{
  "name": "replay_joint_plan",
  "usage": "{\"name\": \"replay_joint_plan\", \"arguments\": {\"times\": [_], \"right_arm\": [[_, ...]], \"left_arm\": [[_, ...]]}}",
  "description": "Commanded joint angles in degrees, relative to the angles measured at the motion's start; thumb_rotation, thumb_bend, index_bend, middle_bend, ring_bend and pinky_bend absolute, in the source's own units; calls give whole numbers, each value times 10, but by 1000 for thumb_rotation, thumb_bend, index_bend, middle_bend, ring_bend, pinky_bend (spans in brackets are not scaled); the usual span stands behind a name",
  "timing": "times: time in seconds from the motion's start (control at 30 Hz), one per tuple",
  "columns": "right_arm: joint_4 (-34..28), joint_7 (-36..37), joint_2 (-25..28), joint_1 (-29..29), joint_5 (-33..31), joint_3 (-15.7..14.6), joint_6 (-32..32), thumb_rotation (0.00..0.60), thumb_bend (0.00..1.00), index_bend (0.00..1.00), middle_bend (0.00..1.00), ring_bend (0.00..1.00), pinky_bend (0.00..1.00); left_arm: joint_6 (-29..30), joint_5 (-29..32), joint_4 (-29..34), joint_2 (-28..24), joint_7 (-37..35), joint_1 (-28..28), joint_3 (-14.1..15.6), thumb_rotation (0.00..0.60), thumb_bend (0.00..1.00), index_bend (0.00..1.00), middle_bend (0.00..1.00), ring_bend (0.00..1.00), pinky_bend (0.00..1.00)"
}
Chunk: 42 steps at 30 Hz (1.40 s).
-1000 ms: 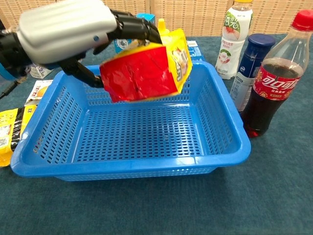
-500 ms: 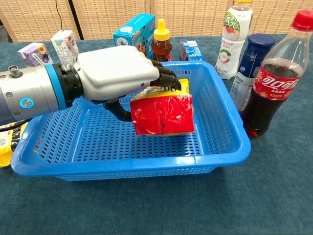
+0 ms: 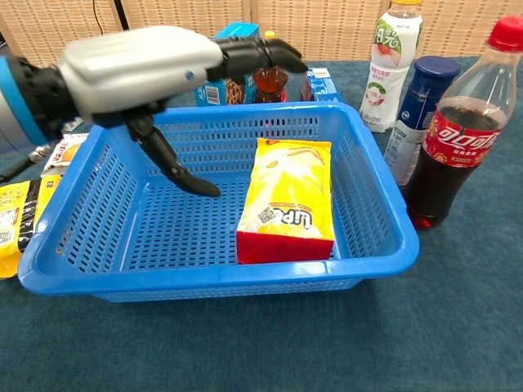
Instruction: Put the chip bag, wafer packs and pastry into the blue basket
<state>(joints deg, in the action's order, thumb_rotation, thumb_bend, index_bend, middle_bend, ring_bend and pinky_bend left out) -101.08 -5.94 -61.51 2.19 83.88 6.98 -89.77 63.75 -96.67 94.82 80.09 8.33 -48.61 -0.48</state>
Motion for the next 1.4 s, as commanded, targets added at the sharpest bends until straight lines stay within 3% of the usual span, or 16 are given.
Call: {"name": "replay_joint_plan", "arguments": {"times": [0.03,0.27,0.37,0.6,0.73,0.9,1.1,1.27,1.4], "right_arm": [[-1,-1,0,0,2,0,-1,600,0,0,0,0,0],[-1,-6,-2,0,5,-3,0,600,0,0,0,0,0],[-1,-14,-5,1,10,-5,0,600,0,0,0,0,0],[-4,-25,-10,1,17,-9,-1,600,0,0,0,0,0],[-7,-25,-10,1,24,-12,-3,600,0,0,0,0,0],[-7,-21,-9,-2,30,-11,-12,600,0,0,0,0,0],[-4,-12,-9,-2,26,-8,-13,600,0,0,0,0,0],[-2,-11,-11,-4,24,-6,-17,600,0,0,0,0,0],[-2,-11,-11,-5,19,-3,-18,600,0,0,0,0,0]], "left_arm": [[101,-62,-44,-62,-109,44,26,502,53,0,0,0,198],[223,-94,-169,-100,-228,114,62,501,52,0,0,0,198],[280,-109,-244,-106,-270,161,90,502,52,0,0,0,198],[342,-113,-384,-88,-333,238,124,501,52,0,0,0,198],[328,-112,-456,-68,-344,261,139,498,52,0,0,0,198],[294,-119,-502,-49,-345,266,154,492,52,0,0,0,198],[261,-137,-510,-28,-324,248,162,489,52,0,0,0,187],[226,-144,-494,-23,-282,227,160,483,53,0,0,0,15],[193,-146,-476,-26,-262,210,161,484,53,0,0,0,0]]}}
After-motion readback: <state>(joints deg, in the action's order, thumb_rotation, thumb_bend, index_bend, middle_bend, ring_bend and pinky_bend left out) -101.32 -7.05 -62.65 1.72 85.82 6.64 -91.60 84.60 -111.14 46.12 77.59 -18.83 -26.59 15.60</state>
